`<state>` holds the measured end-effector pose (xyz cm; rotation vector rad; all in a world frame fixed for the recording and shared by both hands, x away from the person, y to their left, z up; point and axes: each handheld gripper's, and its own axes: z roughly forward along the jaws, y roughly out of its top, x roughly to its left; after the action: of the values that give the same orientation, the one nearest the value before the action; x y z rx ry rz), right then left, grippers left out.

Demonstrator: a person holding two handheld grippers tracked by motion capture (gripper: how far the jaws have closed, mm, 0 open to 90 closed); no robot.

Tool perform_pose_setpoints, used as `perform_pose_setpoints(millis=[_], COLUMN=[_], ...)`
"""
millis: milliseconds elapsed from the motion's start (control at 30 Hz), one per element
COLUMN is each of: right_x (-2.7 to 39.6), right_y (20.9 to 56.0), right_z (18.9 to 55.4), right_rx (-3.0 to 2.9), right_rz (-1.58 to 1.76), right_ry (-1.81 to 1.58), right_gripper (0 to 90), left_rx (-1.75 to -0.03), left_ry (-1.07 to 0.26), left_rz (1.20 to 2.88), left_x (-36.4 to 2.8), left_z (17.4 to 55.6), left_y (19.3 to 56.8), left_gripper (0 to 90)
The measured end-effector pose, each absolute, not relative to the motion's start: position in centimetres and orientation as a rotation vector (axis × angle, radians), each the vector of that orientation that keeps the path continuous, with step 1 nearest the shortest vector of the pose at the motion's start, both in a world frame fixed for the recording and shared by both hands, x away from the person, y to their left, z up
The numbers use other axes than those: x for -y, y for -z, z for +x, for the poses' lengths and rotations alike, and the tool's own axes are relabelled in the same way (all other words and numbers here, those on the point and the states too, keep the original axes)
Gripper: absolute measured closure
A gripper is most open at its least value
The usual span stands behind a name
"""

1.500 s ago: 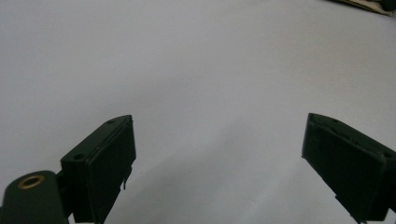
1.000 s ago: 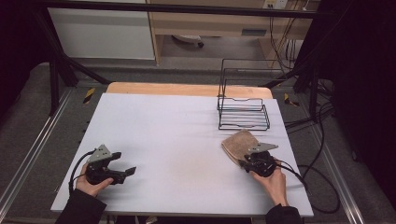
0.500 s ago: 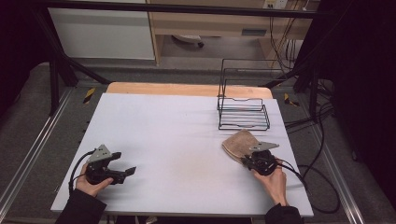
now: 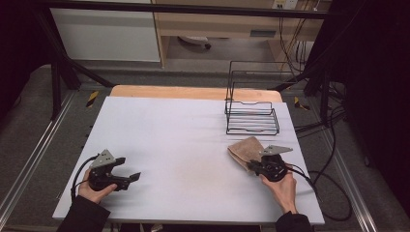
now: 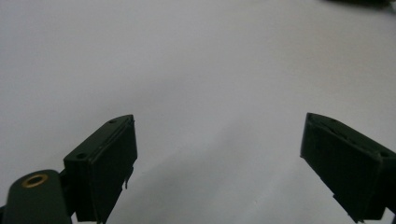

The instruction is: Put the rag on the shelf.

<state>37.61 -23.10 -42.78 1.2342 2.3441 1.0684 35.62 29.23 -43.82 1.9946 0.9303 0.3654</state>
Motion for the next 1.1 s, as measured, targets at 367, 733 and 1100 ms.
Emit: perform_pose_setpoints(millis=[367,733,1100], right_x=[21.0,17.5,16.2], right_y=[42.1,42.7,43.2], right_z=[36.2,35.1,35.1], right_rx=[-2.399,-2.455,-2.454], right_rz=[1.240,1.205,1.152], right_ry=[-1.206,-1.266,-1.323], right_gripper=[82.1,81.8,64.4], left_rx=[-0.929,-0.929,-0.924], left_ry=[-0.369,-0.369,-0.366], left_rz=[1.994,1.996,2.005], left_x=[-29.3,-29.3,-29.1], left_z=[35.6,35.6,35.6], left_y=[43.8,43.8,43.8], left_gripper=[10.7,10.7,10.7])
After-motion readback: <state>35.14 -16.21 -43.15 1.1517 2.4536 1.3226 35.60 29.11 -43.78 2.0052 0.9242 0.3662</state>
